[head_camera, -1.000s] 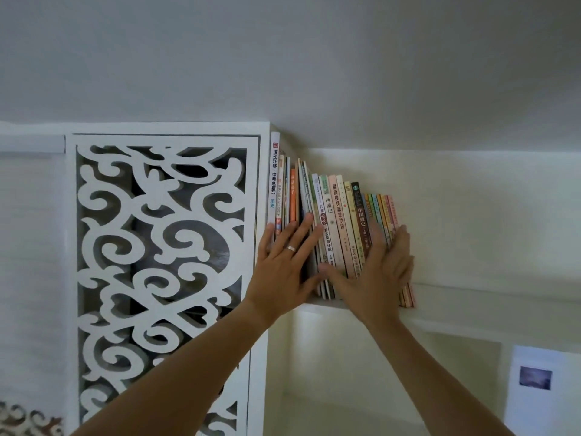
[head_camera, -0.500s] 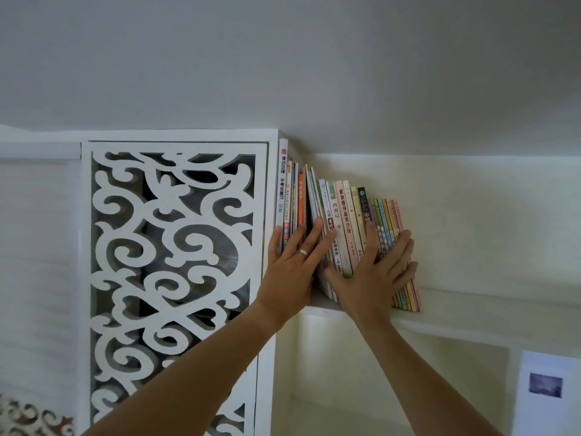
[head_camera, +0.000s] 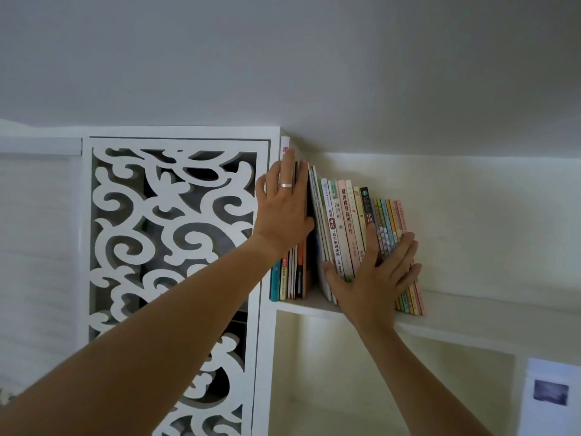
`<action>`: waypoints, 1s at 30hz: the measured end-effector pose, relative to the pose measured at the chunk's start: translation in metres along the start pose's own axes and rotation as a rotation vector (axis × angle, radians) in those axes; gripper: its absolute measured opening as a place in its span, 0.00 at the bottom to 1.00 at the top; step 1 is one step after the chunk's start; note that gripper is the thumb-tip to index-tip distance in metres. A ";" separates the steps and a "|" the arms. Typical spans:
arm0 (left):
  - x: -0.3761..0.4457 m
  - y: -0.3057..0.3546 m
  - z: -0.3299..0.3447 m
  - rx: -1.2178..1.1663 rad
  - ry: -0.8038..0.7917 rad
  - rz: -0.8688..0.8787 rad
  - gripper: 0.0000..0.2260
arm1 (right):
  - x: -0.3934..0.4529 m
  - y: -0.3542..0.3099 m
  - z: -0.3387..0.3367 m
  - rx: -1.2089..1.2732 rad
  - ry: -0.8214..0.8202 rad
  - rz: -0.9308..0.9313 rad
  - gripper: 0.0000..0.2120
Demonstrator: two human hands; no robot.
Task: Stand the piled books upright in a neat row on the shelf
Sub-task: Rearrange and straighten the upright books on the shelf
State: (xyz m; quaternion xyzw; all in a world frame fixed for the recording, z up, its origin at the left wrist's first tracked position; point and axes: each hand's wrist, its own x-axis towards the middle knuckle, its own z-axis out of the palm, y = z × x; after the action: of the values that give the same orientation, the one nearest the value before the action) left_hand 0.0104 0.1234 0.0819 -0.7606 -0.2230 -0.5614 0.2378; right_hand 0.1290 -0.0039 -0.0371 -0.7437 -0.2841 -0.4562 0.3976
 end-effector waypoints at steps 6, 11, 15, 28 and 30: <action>-0.004 0.004 0.006 -0.023 0.059 -0.013 0.40 | 0.000 0.001 0.000 -0.002 -0.003 -0.010 0.54; 0.001 0.001 -0.003 -0.181 0.120 -0.034 0.28 | 0.000 0.003 0.002 -0.003 0.018 -0.023 0.54; 0.012 -0.003 -0.007 -0.152 0.167 -0.045 0.23 | -0.001 0.004 0.002 0.010 0.020 -0.029 0.53; -0.016 0.001 0.004 -0.194 0.111 0.041 0.33 | 0.026 0.032 -0.024 0.313 -0.049 0.191 0.54; -0.036 0.002 0.014 -0.247 0.122 0.072 0.35 | 0.039 0.063 -0.041 0.468 -0.248 0.316 0.49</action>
State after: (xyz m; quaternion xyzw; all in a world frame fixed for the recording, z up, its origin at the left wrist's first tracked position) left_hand 0.0125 0.1276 0.0437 -0.7560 -0.1099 -0.6209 0.1755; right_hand 0.1767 -0.0696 -0.0114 -0.7169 -0.3087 -0.2163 0.5865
